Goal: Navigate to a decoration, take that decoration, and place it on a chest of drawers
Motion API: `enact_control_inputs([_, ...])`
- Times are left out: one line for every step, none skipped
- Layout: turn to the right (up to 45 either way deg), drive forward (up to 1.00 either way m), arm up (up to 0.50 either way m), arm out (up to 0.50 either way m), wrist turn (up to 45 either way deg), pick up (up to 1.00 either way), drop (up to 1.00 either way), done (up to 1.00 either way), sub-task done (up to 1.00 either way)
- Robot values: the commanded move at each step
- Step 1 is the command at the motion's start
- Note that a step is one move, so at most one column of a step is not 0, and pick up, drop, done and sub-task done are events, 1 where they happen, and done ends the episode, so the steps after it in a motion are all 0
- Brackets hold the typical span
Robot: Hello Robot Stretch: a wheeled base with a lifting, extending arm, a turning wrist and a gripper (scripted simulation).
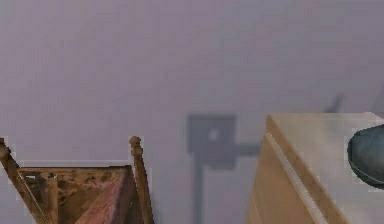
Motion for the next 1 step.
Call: enact_control_inputs([0.0,0.0,0.0,0.0,0.0,0.0,0.0,1.0,0.0])
